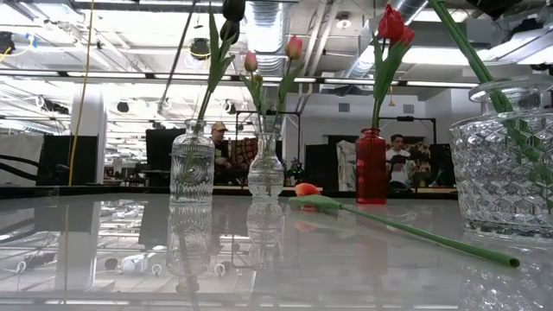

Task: Sort flowers into vase by color
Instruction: Put the black tulip into the middle transparent vase, then put the orange tulip into the bottom transparent vase

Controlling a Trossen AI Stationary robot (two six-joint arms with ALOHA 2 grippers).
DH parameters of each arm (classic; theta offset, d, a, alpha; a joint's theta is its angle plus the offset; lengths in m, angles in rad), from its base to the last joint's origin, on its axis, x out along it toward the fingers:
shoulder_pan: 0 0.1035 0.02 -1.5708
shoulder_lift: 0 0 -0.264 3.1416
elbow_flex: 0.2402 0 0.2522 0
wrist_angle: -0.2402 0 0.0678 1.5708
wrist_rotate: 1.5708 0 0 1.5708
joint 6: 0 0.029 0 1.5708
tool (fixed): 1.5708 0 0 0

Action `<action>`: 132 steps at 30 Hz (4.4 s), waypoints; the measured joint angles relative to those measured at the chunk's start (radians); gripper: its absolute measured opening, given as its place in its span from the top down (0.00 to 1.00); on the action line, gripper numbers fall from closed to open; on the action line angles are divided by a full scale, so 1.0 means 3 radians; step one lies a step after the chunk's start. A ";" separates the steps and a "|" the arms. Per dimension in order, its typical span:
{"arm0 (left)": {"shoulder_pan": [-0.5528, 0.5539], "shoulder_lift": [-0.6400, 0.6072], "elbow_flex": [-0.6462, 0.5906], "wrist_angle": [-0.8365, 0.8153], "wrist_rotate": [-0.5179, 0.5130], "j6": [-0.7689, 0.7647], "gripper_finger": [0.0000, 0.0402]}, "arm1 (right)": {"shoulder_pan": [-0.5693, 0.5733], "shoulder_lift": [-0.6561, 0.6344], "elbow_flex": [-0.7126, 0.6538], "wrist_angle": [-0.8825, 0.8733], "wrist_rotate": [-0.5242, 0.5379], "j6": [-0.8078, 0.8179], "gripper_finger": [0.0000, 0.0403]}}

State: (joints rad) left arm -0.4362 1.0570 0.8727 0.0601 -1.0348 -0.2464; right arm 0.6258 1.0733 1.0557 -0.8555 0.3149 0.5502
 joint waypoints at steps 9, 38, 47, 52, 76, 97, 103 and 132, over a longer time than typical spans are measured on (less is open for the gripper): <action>0.0222 -0.0490 -0.0934 0.1752 0.0220 0.0520 0.94 | 0.0000 0.0000 0.0000 -0.0001 0.0001 -0.0001 0.49; 0.0847 -0.0758 -0.1345 0.2296 0.0985 0.0580 0.94 | 0.0000 0.0000 0.0000 0.0000 0.0003 -0.0001 0.49; 0.0847 -0.0932 -0.1344 0.2249 0.0984 0.0668 0.94 | 0.0000 0.0000 0.0000 -0.0001 0.0003 -0.0001 0.49; 0.0847 -0.0973 -0.1344 0.1988 0.0984 0.0527 0.94 | 0.0000 0.0000 0.0000 -0.0001 0.0004 -0.0001 0.49; 0.0849 -0.0758 -0.1344 0.1111 0.0880 -0.0002 0.85 | -0.0001 0.0000 0.0000 0.0004 0.0004 -0.0001 0.49; 0.0847 -0.1085 -0.1344 -0.0040 0.1251 -0.0034 0.53 | -0.0029 0.0000 0.0001 0.0014 0.0298 0.0002 0.49; 0.0847 -0.1423 -0.1343 -0.0395 0.1389 -0.0040 0.53 | -0.0251 0.0000 0.0001 0.0011 0.0347 0.0003 0.49; 0.0847 -0.1476 -0.1342 -0.1285 0.1718 -0.0478 0.54 | -0.1383 0.0816 0.0004 0.0224 -0.0151 0.0733 0.49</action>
State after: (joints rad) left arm -0.1822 0.6143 0.4702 -0.3255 -0.5194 -0.3897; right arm 0.2110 1.3179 1.0569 -0.7882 0.2695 0.7701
